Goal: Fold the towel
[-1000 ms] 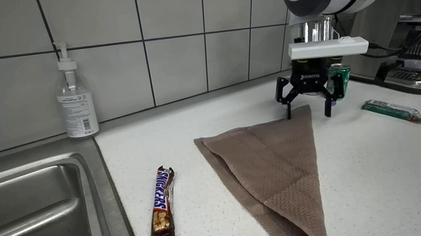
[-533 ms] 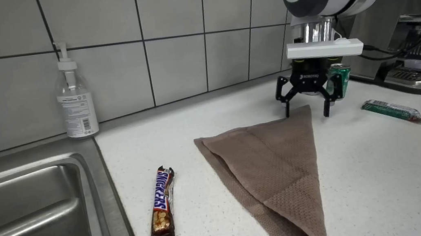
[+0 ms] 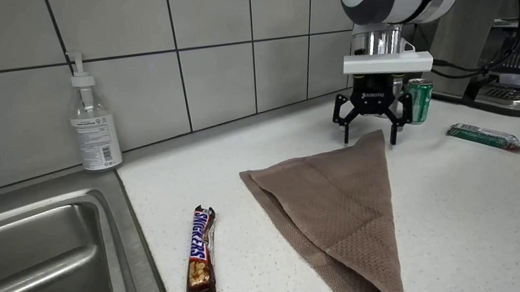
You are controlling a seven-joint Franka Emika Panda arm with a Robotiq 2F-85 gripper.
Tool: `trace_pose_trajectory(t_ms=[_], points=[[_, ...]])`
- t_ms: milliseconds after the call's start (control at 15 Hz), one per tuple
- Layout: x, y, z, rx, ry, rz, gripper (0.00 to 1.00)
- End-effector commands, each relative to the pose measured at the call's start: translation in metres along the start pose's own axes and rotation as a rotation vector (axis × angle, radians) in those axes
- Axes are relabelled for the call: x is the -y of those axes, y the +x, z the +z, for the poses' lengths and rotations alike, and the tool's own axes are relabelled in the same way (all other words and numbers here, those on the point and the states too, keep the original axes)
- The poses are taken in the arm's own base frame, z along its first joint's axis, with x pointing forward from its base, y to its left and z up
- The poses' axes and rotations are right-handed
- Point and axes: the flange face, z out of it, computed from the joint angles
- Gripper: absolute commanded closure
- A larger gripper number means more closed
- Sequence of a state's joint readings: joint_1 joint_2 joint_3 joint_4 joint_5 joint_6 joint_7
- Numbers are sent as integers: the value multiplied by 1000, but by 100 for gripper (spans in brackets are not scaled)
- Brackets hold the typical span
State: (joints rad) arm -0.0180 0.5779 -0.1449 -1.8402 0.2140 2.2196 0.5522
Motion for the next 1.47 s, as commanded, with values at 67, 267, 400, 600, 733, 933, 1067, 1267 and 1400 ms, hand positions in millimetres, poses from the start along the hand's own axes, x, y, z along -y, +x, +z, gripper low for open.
trace_pose_trajectory(t_ms=[67,267,400,600,733,933,1067,1267,1400], points=[[3,15,-4,10,16,50,0],[-1,21,-3,7,15,69,0],[-5,25,-3,4,13,81,0],[-9,28,-3,2,11,94,0],[-12,30,-3,1,10,102,0],[-16,33,-4,-2,10,116,0],[-19,36,-4,-2,10,125,0],[-22,37,-4,-1,11,130,15],[-22,37,-4,-2,11,129,32]])
